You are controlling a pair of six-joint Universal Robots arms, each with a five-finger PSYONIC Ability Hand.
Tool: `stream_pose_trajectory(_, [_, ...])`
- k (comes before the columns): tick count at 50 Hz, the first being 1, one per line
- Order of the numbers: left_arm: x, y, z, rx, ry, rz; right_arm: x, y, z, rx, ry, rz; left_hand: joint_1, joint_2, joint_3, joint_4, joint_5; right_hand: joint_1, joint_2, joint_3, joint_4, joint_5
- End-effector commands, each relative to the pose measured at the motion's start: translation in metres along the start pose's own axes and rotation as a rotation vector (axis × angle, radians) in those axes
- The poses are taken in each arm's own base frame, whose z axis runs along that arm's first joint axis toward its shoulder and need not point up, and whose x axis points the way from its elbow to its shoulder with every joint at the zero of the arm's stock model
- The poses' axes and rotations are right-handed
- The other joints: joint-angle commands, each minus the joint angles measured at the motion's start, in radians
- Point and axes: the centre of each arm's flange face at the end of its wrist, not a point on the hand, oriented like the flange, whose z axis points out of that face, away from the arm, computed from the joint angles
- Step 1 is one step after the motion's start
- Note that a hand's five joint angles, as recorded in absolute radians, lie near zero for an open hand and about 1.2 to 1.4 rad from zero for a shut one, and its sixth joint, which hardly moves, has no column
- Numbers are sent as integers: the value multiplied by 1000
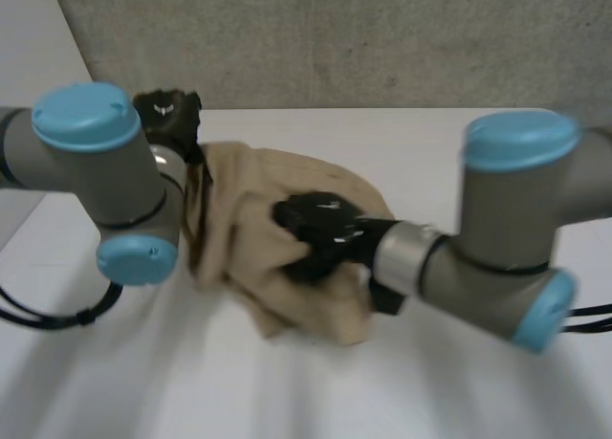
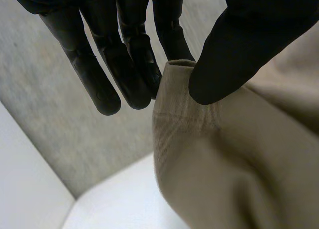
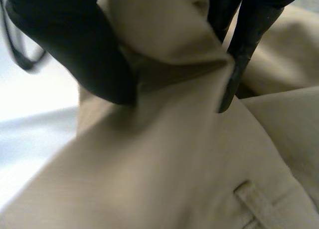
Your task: Fold the shorts.
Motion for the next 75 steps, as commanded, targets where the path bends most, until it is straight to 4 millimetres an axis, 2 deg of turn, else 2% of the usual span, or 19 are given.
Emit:
stream_pose_trajectory(1, [-28, -9, 41, 77, -74, -20, -56, 25, 44, 52, -107, 84, 41, -14, -11, -18, 35, -796, -989, -1002, -996, -976])
stream_pose_trajectory(4, [-34, -7, 44, 71, -85, -20, -60, 25, 44, 25, -105, 83, -127, -182, -179, -186, -133, -796, -989, -1002, -996, -976])
stream_pose_trajectory(6, [-32, -1, 42, 48, -79, -18, -60, 20, 39, 0, -95, 71, -417, -472, -469, -476, -423, -796, -989, -1002, -996, -976])
stream_pose_trajectory(9, [-32, 7, 32, 3, -65, -5, -60, 14, 28, -33, -78, 22, -617, -672, -669, -676, -623, -796, -989, -1002, -996, -976])
stream_pose_trajectory(13, [-38, -6, 10, -17, -58, -6, -60, -5, 8, -40, -53, -86, -691, -746, -743, -750, -697, -796, -989, -1002, -996, -976])
stream_pose_trajectory(16, [-41, -9, -4, -38, -51, -2, -47, -8, -1, -64, -14, -143, -732, -787, -784, -791, -738, -796, -989, -1002, -996, -976])
stream_pose_trajectory(17, [-42, -11, -14, -52, -43, 1, -37, -6, -5, -91, 16, -169, -758, -814, -810, -817, -764, -796, -989, -1002, -996, -976])
stream_pose_trajectory(21, [-39, -17, -47, -84, -3, 10, -23, 4, -10, -139, 52, -207, -788, -843, -840, -847, -794, -796, -989, -1002, -996, -976])
stream_pose_trajectory(25, [-31, -20, -82, -124, 56, 25, -16, 14, -10, -155, 98, -208, -797, -852, -849, -856, -803, -796, -989, -1002, -996, -976])
stream_pose_trajectory(29, [-33, -15, -111, -179, 88, 43, -6, 25, -8, -142, 176, -220, -838, -893, -889, -897, -844, -796, -989, -1002, -996, -976])
stream_pose_trajectory(32, [-36, -6, -121, -214, 92, 63, 1, 32, -8, -125, 239, -213, -841, -896, -893, -900, -847, -796, -989, -1002, -996, -976])
stream_pose_trajectory(41, [-57, 20, -117, -309, 40, 81, 6, 29, -13, -55, 328, 9, -841, -896, -893, -900, -847, -796, -989, -1002, -996, -976])
stream_pose_trajectory(47, [-60, 28, -115, -325, 72, 98, 7, 31, -10, -47, 323, 104, -841, -896, -893, -900, -847, -796, -989, -1002, -996, -976])
stream_pose_trajectory(63, [-80, 44, -106, -380, 15, 99, 25, 49, 35, -42, 309, 276, -894, -949, -945, -953, -900, -796, -989, -1002, -996, -976])
stream_pose_trajectory(66, [-80, 44, -106, -376, 16, 98, 28, 49, 40, -35, 313, 274, -897, -952, -948, -956, -902, -388, -581, -594, -589, -568])
stream_pose_trajectory(67, [-80, 43, -107, -372, 14, 97, 30, 48, 43, -28, 314, 271, -897, -952, -948, -956, -902, 11, -181, -194, -189, -168])
stream_pose_trajectory(69, [-80, 42, -108, -370, 14, 97, 31, 47, 46, -18, 309, 267, -897, -952, -948, -956, -902, 424, 231, 218, 223, 244])
stream_pose_trajectory(74, [-82, 33, -111, -339, 7, 94, 36, 24, 53, 64, 307, 216, -899, -955, -951, -958, -905, 426, 233, 220, 225, 246])
stream_pose_trajectory(75, [-83, 30, -113, -332, 5, 93, 41, 7, 56, 117, 307, 183, -899, -955, -951, -958, -905, 426, 233, 220, 225, 246])
